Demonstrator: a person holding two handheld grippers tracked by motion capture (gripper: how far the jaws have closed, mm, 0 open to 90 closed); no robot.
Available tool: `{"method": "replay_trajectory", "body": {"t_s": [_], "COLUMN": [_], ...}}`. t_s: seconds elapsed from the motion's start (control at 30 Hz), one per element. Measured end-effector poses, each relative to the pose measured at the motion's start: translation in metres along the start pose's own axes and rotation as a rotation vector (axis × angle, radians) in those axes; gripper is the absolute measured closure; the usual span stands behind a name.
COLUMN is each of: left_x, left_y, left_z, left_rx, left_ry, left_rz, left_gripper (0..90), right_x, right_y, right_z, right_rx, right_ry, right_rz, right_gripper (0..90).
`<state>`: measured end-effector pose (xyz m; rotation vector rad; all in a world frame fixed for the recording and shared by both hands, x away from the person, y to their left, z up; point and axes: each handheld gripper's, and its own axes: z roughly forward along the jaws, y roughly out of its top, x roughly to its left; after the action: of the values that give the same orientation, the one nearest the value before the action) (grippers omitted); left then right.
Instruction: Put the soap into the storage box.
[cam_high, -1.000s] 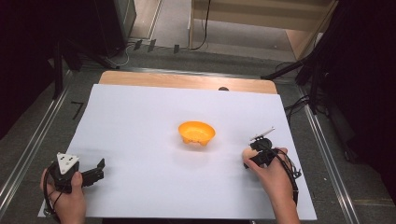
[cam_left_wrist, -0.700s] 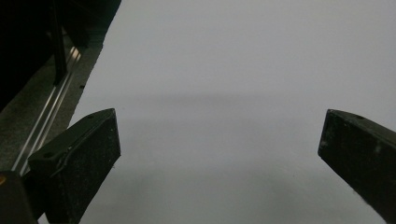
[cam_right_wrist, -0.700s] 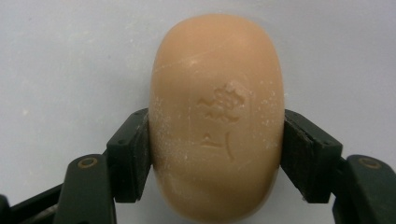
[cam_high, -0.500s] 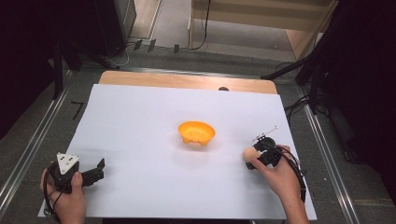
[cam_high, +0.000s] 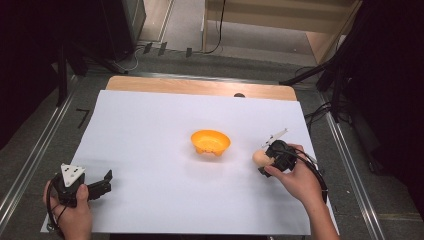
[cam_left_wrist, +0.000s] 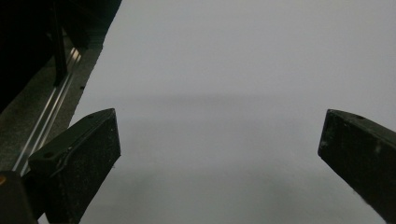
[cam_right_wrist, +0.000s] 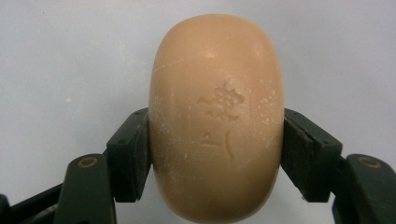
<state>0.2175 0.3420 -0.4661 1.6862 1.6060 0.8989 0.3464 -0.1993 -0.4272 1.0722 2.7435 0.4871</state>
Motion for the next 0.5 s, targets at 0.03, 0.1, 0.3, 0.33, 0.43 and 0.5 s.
{"method": "replay_trajectory", "body": {"t_s": [0.03,0.1,0.3,0.33,0.43,0.5], "left_x": [0.000,0.000,0.000,0.000,0.000,0.000], "left_y": [0.000,0.000,0.000,0.000,0.000,0.000], "left_z": [0.000,0.000,0.000,0.000,0.000,0.000], "left_rx": [-0.001,0.000,0.000,-0.001,-0.001,0.000], "left_ry": [-0.002,-0.001,-0.001,-0.002,-0.002,-0.001], "left_rz": [0.001,0.001,0.000,0.001,0.000,0.001], "left_gripper": [0.0,0.0,0.0,0.0,0.0,0.0], "right_x": [0.000,0.000,0.000,0.000,-0.003,-0.005], "right_y": [0.002,0.007,0.019,0.020,0.024,0.026], "right_z": [0.000,-0.001,-0.003,-0.003,-0.003,-0.003], "right_rx": [-0.004,-0.011,-0.053,-0.063,-0.069,-0.077], "right_ry": [-0.002,-0.008,0.015,0.013,0.017,0.033], "right_rz": [-0.018,-0.053,-0.143,-0.168,-0.197,-0.194], "right_gripper": [33.2,33.2,33.2,33.2,33.3,33.2]}}
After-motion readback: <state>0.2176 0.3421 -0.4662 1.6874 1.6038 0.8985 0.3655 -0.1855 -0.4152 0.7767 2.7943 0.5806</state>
